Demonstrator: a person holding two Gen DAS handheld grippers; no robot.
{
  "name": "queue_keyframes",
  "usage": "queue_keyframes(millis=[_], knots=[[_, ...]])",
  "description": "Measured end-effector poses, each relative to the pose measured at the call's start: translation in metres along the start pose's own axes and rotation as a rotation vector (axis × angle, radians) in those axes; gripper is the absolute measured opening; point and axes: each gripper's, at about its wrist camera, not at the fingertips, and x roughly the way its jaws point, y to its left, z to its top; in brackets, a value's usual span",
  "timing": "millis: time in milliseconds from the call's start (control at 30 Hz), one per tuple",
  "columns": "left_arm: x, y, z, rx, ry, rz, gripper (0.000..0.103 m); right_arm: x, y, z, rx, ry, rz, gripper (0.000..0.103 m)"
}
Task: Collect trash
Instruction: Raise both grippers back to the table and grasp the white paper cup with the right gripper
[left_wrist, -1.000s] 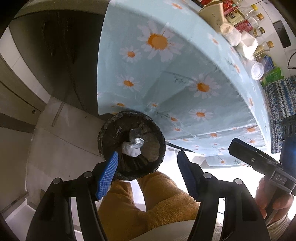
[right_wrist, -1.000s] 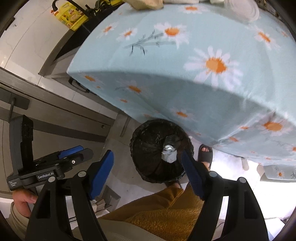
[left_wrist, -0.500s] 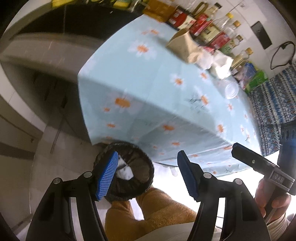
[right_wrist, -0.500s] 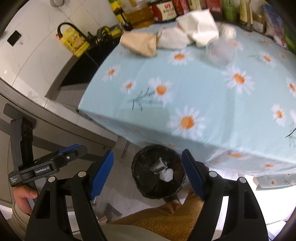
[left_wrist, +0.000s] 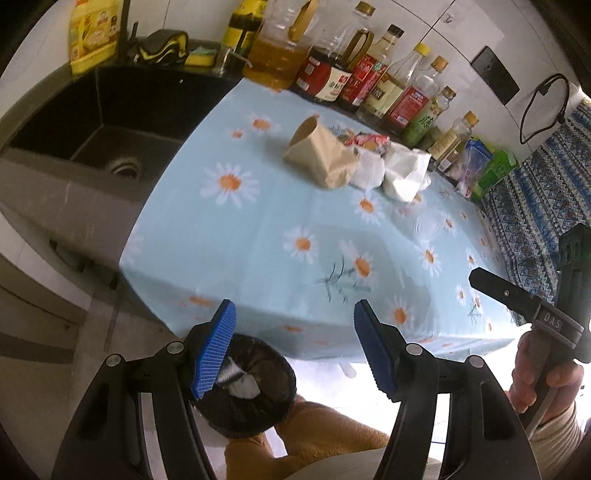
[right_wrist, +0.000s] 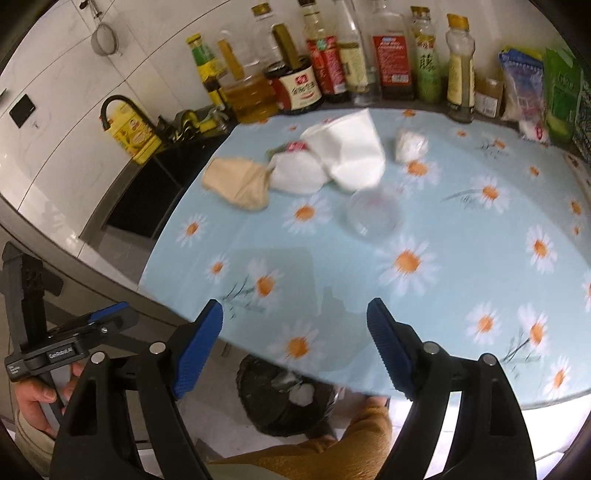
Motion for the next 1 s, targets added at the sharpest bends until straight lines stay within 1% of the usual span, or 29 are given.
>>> queue_keyframes(millis=[100, 200, 400, 500, 567, 800, 833, 867, 900, 1000], knots=[[0.002, -0.007, 0.013, 0.016, -0.011, 0.014, 0.064, -0.002, -0.012, 0.017, -0.009, -0.019, -0.020, 0.080], [0.005, -0.015, 0.027, 0.030, -0.024, 0.026, 0.064, -0.001, -0.022, 0.035, -0.013, -0.032, -0.023, 0.085], [0.014, -0.031, 0.054, 0.042, -0.046, 0.057, 0.064, 0.009, -0.037, 0.071, -0.047, -0.048, -0.033, 0.086], [0.021, -0.037, 0.064, 0.041, -0.050, 0.084, 0.064, 0.021, -0.044, 0.089, -0.057, -0.033, -0.022, 0.087], [0.025, -0.040, 0.068, 0.041, -0.050, 0.105, 0.064, 0.031, -0.046, 0.100, -0.074, -0.022, -0.006, 0.091], [0.039, -0.050, 0.081, 0.027, -0.041, 0.158, 0.065, 0.069, -0.046, 0.127, -0.152, 0.015, -0.009, 0.091], [0.040, -0.051, 0.082, 0.025, -0.040, 0.164, 0.065, 0.076, -0.046, 0.131, -0.163, 0.020, -0.012, 0.091], [0.041, -0.051, 0.082, 0.019, -0.040, 0.172, 0.071, 0.080, -0.046, 0.133, -0.170, 0.025, -0.012, 0.091], [0.042, -0.051, 0.083, 0.013, -0.041, 0.176, 0.073, 0.084, -0.046, 0.136, -0.176, 0.029, -0.010, 0.091], [0.045, -0.052, 0.082, 0.004, -0.033, 0.194, 0.073, 0.096, -0.049, 0.143, -0.196, 0.043, -0.015, 0.091]])
